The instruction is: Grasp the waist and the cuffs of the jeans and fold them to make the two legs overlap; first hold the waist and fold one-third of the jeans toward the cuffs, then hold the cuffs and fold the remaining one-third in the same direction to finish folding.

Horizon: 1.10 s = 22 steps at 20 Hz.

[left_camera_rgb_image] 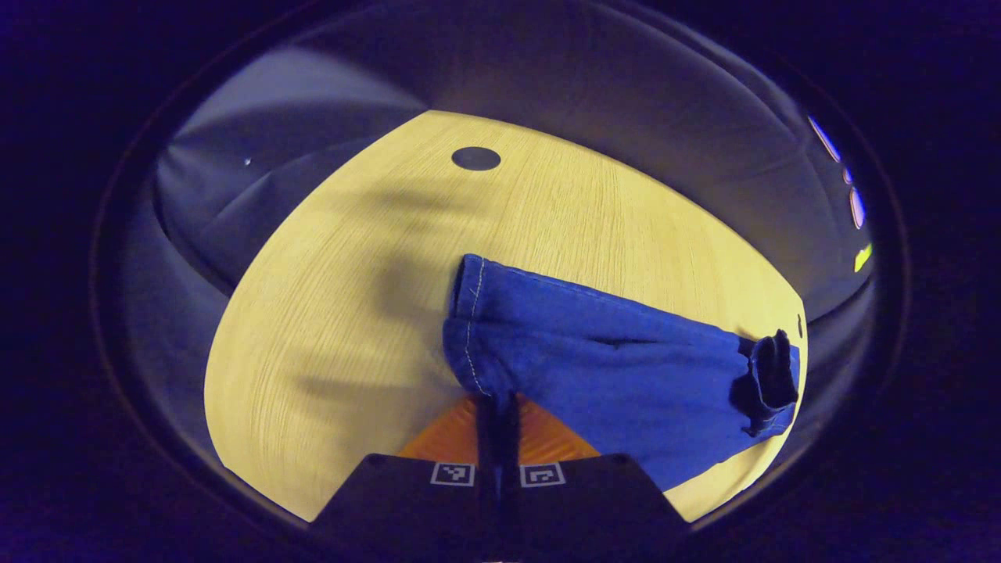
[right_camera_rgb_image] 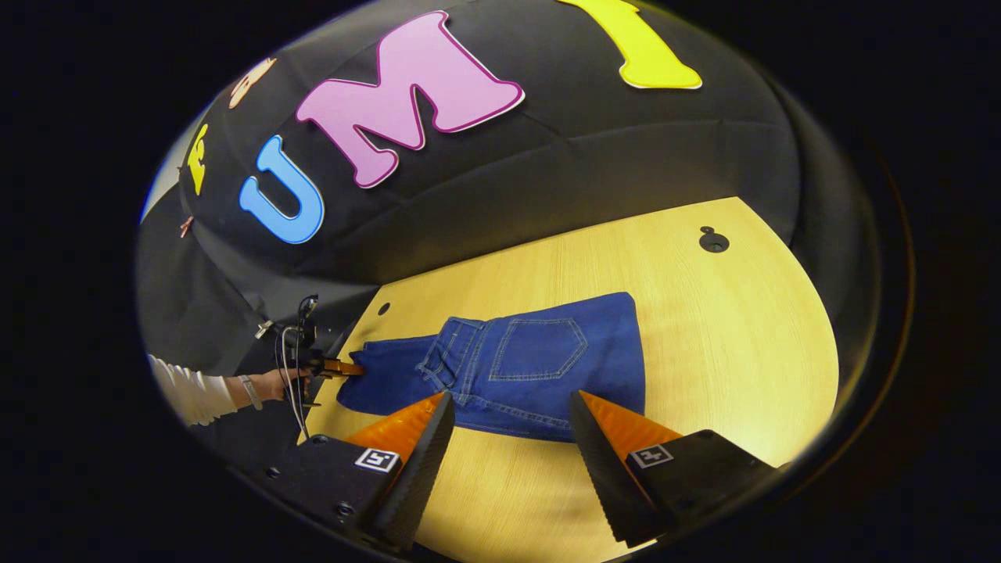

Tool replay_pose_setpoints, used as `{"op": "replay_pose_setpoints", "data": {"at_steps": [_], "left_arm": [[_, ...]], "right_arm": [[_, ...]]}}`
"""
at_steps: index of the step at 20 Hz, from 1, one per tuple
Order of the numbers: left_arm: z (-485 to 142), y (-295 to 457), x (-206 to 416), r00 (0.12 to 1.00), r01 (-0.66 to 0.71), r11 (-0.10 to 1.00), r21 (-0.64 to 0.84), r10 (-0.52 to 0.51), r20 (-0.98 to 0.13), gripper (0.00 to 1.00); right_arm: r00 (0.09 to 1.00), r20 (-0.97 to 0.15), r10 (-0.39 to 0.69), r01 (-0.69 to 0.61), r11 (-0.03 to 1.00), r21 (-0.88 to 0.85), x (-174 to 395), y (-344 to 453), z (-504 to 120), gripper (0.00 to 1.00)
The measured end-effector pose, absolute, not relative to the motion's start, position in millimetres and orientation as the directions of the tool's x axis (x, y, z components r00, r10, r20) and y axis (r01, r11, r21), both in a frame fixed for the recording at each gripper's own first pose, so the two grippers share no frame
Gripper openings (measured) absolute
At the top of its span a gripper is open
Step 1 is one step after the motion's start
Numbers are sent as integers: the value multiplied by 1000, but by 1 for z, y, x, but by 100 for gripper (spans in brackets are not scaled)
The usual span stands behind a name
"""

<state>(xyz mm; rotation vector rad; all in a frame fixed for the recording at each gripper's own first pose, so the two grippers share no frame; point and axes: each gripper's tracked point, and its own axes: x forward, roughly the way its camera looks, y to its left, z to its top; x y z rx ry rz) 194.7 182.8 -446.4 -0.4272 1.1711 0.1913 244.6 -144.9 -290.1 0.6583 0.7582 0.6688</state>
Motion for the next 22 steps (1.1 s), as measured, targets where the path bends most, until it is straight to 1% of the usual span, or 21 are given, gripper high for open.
{"op": "replay_pose_setpoints", "data": {"at_steps": [1, 2, 3, 4, 5, 9, 10, 11, 12, 14, 16, 18, 21, 22], "left_arm": [[-439, 176, 195, 393, -369, 889, -272, -116, -912, 7], [-427, 164, 198, 422, -358, 870, -339, -173, -890, 7], [-409, 153, 203, 457, -340, 848, -406, -228, -860, 10], [-390, 141, 208, 488, -316, 831, -457, -270, -830, 7], [-367, 129, 208, 512, -284, 822, -493, -305, -803, 6], [-282, 72, 221, 575, -135, 799, -585, -418, -703, 6], [-261, 50, 228, 596, -85, 791, -606, -447, -667, 3], [-239, 23, 236, 607, -34, 776, -630, -484, -630, 6], [-220, -4, 242, 616, 9, 761, -649, -515, -596, 6], [-190, -56, 255, 617, 81, 733, -675, -569, -543, 6], [-176, -112, 270, 602, 146, 713, -685, -614, -511, 6], [-176, -168, 282, 569, 188, 710, -678, -642, -514, 6], [-188, -242, 301, 501, 200, 689, -696, -683, -532, 6], [-205, -261, 308, 473, 201, 701, -684, -681, -559, 10]], "right_arm": [[536, -377, 755, -308, 591, 746, 239, -145, -284, 90], [533, -372, 760, -314, 586, 747, 237, -149, -280, 90], [539, -375, 754, -317, 595, 739, 237, -156, -281, 90], [548, -378, 746, -315, 603, 733, 238, -165, -281, 90], [560, -378, 738, -306, 608, 733, 239, -172, -279, 90], [603, -354, 715, -291, 610, 737, 239, -190, -268, 90], [607, -347, 715, -294, 608, 738, 236, -192, -265, 90], [608, -344, 716, -297, 607, 737, 235, -193, -263, 90], [611, -337, 717, -303, 605, 736, 232, -195, -261, 90], [619, -326, 714, -311, 604, 733, 228, -199, -256, 90], [634, -315, 707, -308, 604, 735, 228, -206, -253, 90], [648, -314, 694, -297, 610, 735, 221, -218, -255, 90], [662, -341, 668, -275, 639, 718, 214, -235, -266, 91], [666, -349, 659, -269, 648, 712, 213, -242, -270, 91]]}}
